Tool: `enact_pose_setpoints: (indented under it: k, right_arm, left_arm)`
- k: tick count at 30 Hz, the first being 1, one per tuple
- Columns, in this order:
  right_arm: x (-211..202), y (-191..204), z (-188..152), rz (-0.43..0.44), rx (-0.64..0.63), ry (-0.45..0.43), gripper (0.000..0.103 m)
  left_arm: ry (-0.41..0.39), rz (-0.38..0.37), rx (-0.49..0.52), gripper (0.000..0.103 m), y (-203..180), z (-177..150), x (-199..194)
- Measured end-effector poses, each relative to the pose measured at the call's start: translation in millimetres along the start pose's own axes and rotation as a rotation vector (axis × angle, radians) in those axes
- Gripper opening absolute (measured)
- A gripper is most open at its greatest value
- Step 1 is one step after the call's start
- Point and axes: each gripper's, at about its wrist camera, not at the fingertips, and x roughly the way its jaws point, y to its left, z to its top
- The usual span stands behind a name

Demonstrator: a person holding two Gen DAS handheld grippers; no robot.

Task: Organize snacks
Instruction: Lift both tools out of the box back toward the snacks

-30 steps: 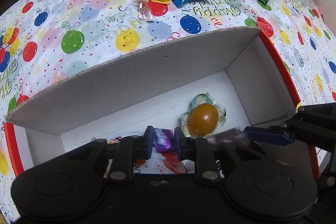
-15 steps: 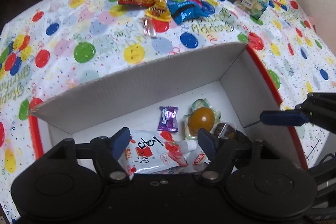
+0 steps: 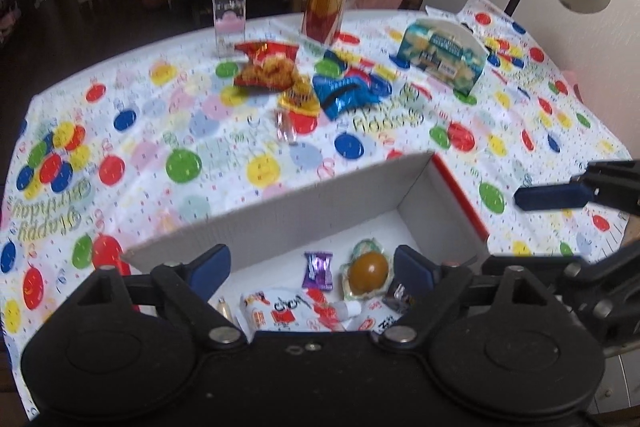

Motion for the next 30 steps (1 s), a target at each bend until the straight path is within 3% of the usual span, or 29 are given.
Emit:
enact_pose_setpoints:
  k: [12, 23, 30]
  right_arm:
    - [-14, -40, 45, -0.045, 0.012, -0.080, 0.081]
    - [23, -75, 76, -0.037, -0.058, -0.049, 0.081]
    - [62, -91, 95, -0.051, -0.192, -0.002, 0.081]
  left_arm:
    - [-0.099, 0.039, 0.001, 0.102, -7, 32, -8]
    - [-0.086, 0.084, -0.046, 0.102, 0, 66, 21]
    - [-0.043, 0.106, -0.085, 0.102, 9, 91, 54]
